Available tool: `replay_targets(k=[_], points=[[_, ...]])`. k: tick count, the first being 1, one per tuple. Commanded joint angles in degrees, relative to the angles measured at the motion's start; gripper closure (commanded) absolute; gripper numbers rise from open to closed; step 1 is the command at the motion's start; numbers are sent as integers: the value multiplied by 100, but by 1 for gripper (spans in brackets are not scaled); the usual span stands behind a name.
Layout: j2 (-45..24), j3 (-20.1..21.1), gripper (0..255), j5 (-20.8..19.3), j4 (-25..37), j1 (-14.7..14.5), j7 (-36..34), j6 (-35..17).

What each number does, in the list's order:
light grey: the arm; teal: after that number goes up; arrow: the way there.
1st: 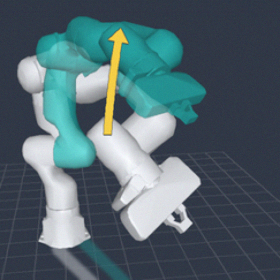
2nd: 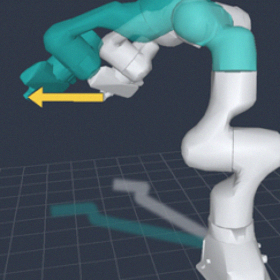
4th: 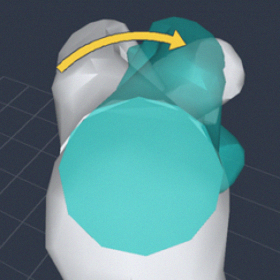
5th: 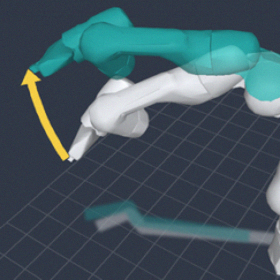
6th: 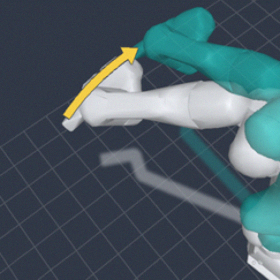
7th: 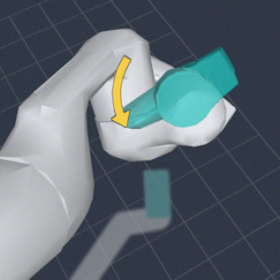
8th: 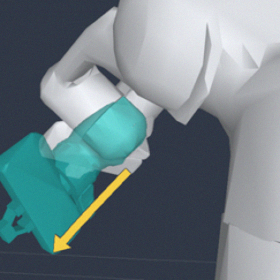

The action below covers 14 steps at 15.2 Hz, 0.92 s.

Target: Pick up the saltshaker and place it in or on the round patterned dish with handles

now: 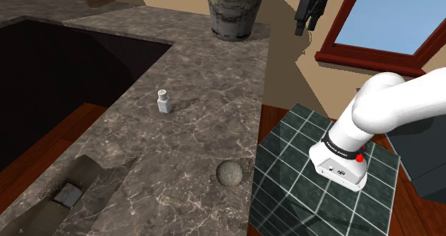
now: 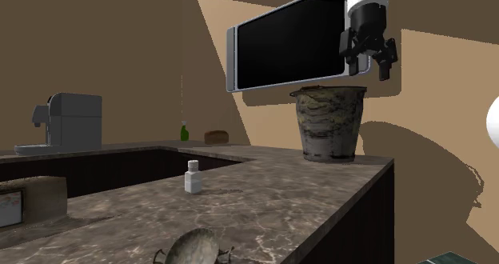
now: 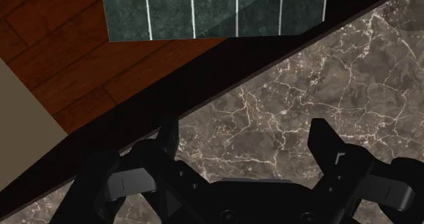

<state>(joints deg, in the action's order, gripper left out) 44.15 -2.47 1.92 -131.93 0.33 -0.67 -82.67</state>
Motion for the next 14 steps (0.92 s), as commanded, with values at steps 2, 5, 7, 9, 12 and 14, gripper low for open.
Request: replay_targets(k=[2,5,7,9,12,14], points=[[-94,95,0,68,-27,-35,-95,-141],[-415,377,0,255,-65,-138,-371,-563],[-662,561,0,360,-53,-205,-551,-841],[-932,745,0,449,-12,-265,-727,-1115],[-1378,1013,0,544,105,-347,-994,-1512],[-1700,1186,0,580,221,-395,-1174,-1764]])
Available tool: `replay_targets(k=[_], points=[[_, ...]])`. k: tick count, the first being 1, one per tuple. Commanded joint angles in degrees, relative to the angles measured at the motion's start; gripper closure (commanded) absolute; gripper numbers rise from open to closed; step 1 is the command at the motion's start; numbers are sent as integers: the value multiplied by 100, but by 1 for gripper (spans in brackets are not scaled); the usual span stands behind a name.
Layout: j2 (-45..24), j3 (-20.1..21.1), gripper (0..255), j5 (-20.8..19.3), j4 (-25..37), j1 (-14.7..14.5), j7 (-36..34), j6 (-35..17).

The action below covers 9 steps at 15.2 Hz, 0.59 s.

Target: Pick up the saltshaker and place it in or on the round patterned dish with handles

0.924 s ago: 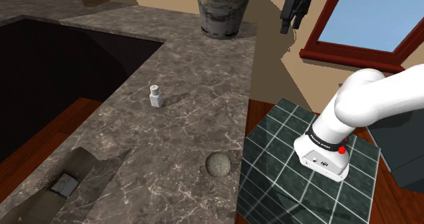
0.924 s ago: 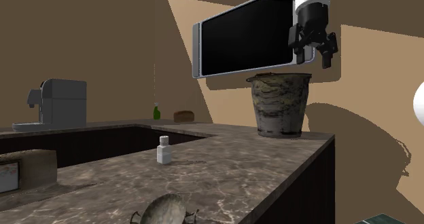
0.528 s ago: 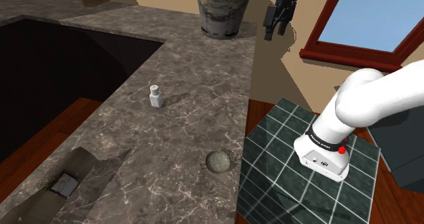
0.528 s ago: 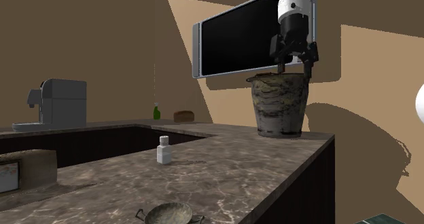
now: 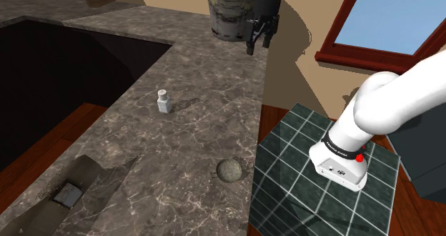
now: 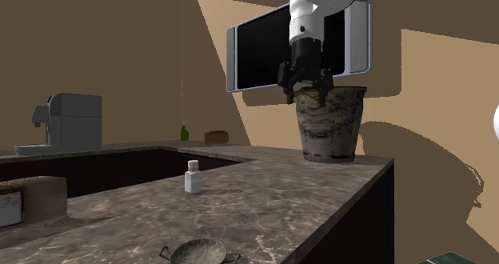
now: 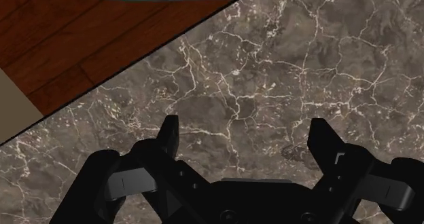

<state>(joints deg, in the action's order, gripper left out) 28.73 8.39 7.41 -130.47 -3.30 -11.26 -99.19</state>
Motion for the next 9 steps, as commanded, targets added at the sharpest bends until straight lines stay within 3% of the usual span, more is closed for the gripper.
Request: replay_targets(k=[1,9], points=[[-325,186,0,38,143,-54,-206,-234],[-1805,810,0,-154,954,-206,-1000,-1050]])
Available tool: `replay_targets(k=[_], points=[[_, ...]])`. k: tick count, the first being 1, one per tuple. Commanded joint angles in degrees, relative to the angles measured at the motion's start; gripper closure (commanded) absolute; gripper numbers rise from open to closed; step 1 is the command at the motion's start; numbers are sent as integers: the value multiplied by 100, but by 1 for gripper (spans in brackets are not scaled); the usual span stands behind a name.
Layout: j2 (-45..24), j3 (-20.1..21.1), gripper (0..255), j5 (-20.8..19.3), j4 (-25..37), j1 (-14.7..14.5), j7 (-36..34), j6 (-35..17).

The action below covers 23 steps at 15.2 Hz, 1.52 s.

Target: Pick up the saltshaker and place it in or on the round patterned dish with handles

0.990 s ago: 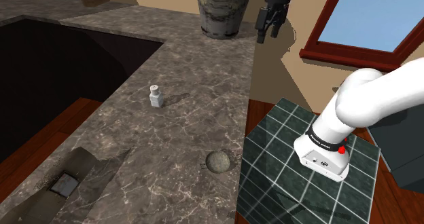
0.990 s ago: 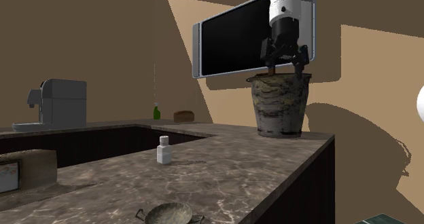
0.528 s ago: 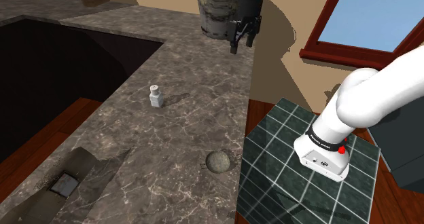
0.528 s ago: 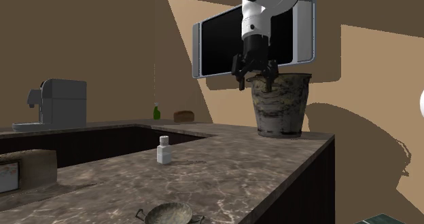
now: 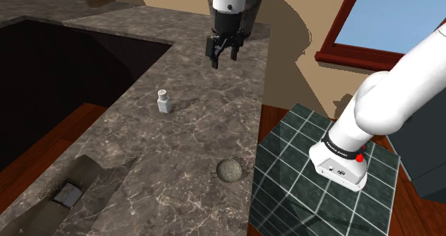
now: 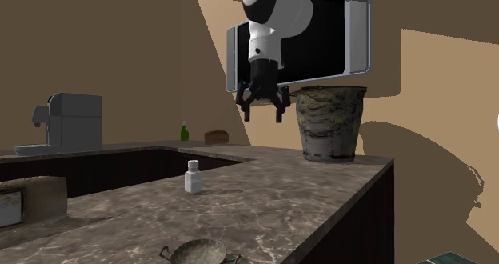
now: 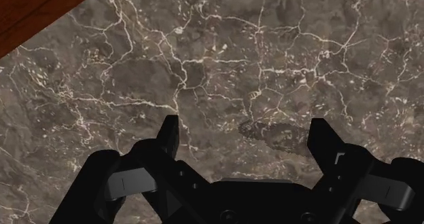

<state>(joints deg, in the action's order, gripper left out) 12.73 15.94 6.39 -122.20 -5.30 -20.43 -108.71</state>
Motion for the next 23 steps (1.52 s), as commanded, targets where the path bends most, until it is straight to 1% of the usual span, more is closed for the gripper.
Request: replay_targets(k=[1,5,9,13,17,18,23], points=[[-406,122,0,-110,261,-27,-190,-175],[-1239,345,0,-421,874,-146,-641,-420],[-2116,479,0,-819,1621,-340,-1092,-542],[-3030,512,0,-1240,2523,-627,-1494,-525],[-3991,456,0,-1622,3626,-1001,-1799,-362],[-4020,448,0,-1629,3662,-1017,-1805,-355],[-4137,418,0,-1680,3449,-1023,-1838,-678]])
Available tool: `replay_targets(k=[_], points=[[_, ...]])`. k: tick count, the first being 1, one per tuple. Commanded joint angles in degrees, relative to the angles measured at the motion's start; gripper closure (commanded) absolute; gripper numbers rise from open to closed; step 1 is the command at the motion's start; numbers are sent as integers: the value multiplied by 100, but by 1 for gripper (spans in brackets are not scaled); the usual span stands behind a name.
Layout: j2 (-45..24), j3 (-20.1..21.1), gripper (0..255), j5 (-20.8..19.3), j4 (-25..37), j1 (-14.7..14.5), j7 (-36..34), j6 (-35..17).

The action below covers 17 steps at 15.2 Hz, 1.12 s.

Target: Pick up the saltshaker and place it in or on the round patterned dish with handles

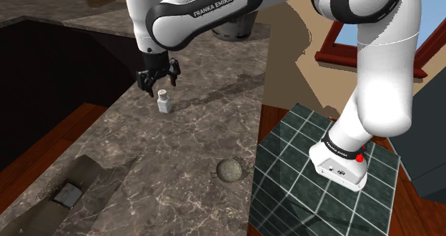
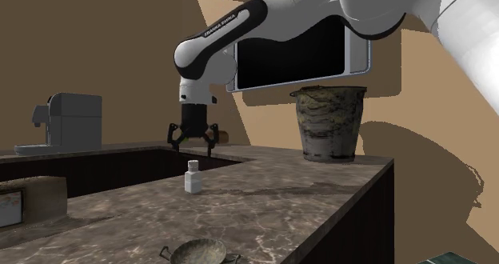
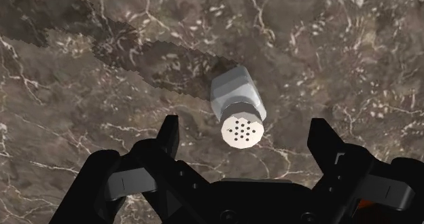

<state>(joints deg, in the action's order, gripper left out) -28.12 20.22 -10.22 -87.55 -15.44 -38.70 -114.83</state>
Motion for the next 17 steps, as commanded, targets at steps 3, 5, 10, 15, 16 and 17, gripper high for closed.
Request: replay_targets(k=[3,5,10,15,16,17], points=[[-122,-26,0,-49,-111,-14,-31,-228],[-122,-26,0,-49,-110,-14,-31,-228],[-122,-26,0,-49,-110,-14,-31,-227],[-123,-26,255,-49,-109,-14,-31,-227],[-123,-26,255,-49,-109,-14,-31,-227],[-123,-26,255,-49,-109,-14,-31,-227]])
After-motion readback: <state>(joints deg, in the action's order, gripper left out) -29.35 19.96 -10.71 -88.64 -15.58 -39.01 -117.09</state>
